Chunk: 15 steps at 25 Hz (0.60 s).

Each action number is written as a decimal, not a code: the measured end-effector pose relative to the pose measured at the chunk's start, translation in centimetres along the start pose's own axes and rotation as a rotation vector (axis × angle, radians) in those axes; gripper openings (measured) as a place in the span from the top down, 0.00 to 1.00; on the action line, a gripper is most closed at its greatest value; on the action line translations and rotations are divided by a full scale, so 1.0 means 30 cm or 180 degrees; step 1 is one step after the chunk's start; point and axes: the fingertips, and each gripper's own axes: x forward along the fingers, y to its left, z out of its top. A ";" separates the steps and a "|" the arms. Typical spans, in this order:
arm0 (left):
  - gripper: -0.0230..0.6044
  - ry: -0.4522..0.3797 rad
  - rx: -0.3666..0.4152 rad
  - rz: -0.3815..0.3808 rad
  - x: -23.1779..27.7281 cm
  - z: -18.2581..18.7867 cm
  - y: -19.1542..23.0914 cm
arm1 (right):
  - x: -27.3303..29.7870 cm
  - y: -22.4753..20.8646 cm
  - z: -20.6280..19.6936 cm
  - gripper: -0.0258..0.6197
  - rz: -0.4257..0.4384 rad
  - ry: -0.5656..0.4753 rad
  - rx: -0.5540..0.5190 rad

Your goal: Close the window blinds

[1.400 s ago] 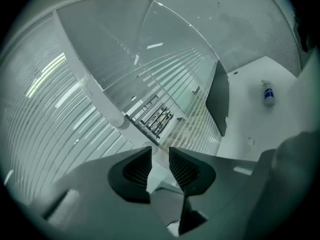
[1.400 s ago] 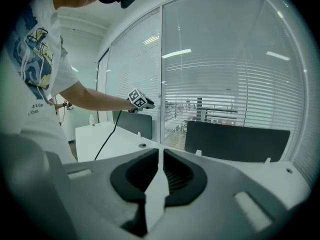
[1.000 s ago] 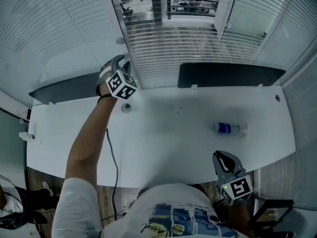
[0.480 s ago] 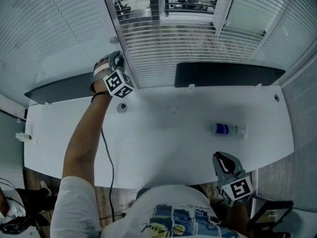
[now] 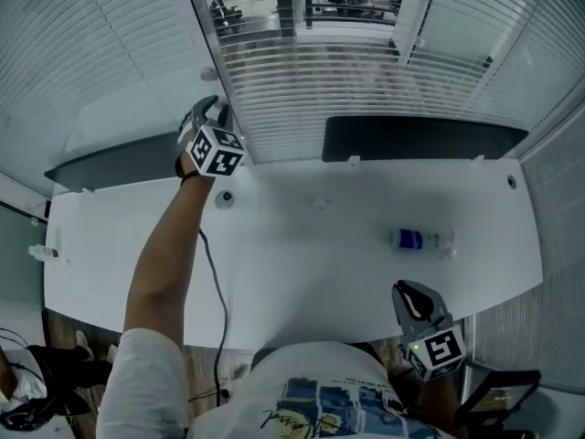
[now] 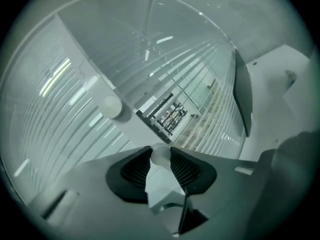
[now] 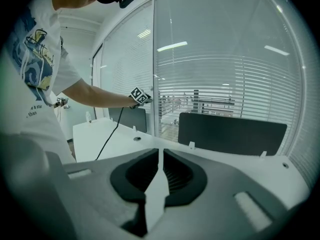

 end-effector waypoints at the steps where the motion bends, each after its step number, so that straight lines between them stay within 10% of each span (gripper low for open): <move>1: 0.76 -0.0011 -0.0214 -0.0015 -0.001 0.000 0.004 | 0.001 -0.001 0.002 0.93 0.0002 -0.0005 -0.0008; 15: 0.76 -0.0242 -0.3297 -0.0462 0.001 -0.029 0.032 | 0.019 0.002 0.003 0.93 0.0050 0.0008 -0.0023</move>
